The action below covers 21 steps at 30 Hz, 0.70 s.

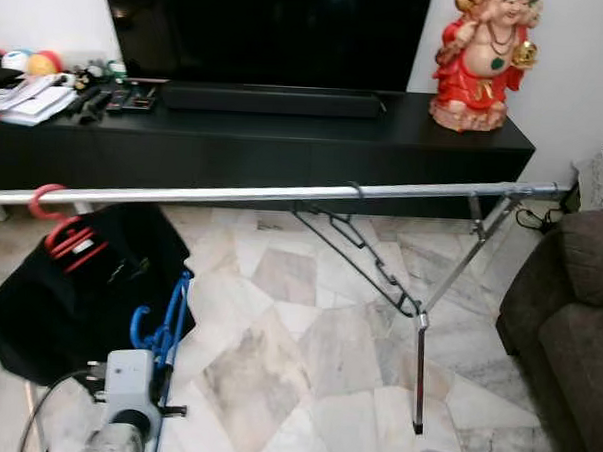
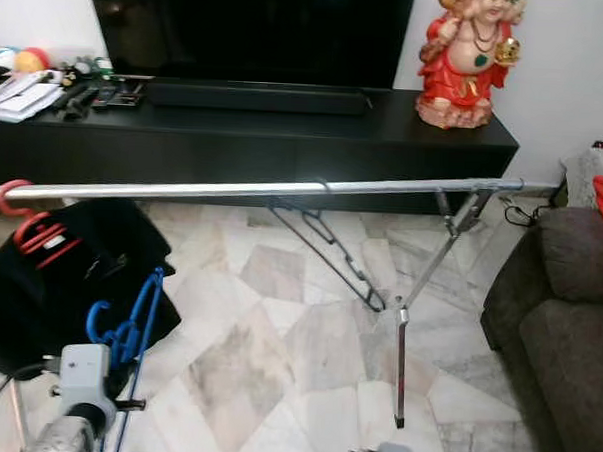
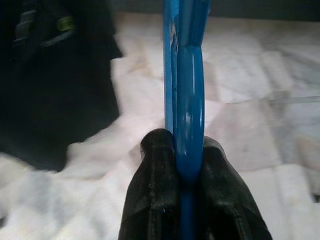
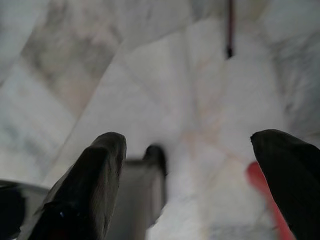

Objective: Hang hanger

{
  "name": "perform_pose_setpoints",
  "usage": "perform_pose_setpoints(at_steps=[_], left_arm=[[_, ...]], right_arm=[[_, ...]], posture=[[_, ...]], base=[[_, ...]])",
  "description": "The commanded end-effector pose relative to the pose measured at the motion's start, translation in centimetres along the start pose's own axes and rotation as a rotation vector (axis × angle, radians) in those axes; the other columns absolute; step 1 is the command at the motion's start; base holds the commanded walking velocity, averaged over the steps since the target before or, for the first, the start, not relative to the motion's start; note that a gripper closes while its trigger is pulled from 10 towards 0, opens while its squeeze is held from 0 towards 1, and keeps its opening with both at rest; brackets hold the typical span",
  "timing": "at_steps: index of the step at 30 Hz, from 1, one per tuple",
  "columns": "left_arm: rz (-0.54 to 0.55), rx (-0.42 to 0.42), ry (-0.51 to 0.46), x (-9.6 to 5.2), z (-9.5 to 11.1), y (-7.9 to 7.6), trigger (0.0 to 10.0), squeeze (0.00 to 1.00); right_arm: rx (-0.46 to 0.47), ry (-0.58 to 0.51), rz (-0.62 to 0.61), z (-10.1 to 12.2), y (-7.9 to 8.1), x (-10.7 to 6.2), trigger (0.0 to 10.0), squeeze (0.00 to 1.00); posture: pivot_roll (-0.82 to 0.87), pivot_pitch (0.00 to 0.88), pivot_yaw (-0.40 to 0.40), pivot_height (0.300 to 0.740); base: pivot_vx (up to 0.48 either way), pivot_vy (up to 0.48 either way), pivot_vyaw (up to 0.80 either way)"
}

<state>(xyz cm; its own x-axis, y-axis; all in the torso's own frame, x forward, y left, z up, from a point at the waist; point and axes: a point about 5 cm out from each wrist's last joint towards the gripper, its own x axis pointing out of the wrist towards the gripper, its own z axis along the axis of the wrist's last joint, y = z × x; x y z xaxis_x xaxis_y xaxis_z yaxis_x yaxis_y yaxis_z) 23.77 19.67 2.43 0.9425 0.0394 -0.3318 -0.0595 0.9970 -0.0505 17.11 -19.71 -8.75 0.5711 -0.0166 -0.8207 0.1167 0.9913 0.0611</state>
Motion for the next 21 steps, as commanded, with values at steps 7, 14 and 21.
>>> perform_pose_setpoints(at_steps=[7, 14, 21], left_arm=[[0.028, 0.038, -0.009, -0.2, 0.4, 1.1, 10.0, 0.00], [-0.039, 0.116, 0.015, -0.4, -0.1, 0.6, 10.0, 0.00], [-0.325, 0.340, 0.080, -1.6, -0.6, 0.1, 10.0, 0.00]], right_arm=[[0.002, 0.005, 0.022, -0.1, 0.8, 0.1, 10.0, 0.00], [-0.005, 0.006, 0.023, -0.1, 0.8, 0.1, 10.0, 0.00], [-0.014, 0.010, 0.028, -0.2, 0.8, 0.1, 10.0, 0.00]], posture=[[0.00, 0.118, -0.030, 0.740], [0.00, 0.114, -0.029, 0.740], [0.00, 0.110, -0.027, 0.740]], base=[[0.420, 0.000, 0.00], [0.161, 0.000, 0.00], [0.000, 0.000, 0.00]])
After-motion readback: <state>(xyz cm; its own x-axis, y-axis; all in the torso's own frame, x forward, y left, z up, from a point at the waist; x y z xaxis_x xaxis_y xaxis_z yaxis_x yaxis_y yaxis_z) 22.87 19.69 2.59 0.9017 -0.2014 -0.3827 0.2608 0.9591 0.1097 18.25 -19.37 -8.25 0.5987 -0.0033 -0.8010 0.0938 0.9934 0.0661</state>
